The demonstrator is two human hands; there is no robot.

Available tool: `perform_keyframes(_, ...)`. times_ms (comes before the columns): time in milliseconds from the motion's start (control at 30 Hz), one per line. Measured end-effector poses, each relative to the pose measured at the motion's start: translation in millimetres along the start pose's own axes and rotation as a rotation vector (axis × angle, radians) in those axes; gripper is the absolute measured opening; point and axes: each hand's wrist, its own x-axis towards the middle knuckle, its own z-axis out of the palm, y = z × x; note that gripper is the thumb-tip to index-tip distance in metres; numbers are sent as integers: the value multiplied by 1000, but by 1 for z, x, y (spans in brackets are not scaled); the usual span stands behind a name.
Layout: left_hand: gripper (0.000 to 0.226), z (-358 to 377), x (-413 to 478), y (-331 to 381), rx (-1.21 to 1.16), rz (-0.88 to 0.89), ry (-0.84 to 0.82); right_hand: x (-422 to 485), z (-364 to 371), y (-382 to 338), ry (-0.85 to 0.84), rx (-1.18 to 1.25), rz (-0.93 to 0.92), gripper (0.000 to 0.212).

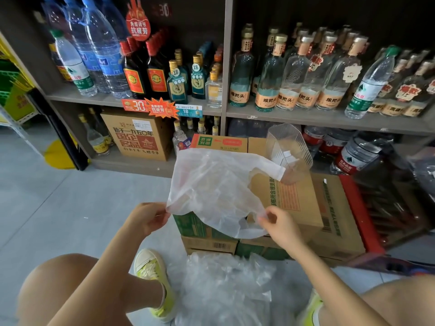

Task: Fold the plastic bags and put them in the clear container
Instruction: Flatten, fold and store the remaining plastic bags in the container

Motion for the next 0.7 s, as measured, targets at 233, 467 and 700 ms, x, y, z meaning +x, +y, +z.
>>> perform_keyframes(233, 36, 20, -8, 8, 54, 39, -94, 6, -50, 0, 57, 101, -141, 6)
perform_keyframes(467, 7, 25, -11, 5, 7, 72, -52, 8, -66, 0, 68, 260, -155, 17)
perform_keyframes(700, 17, 28, -11, 11, 132, 103, 59, 15, -85, 5, 113, 232, -183, 22)
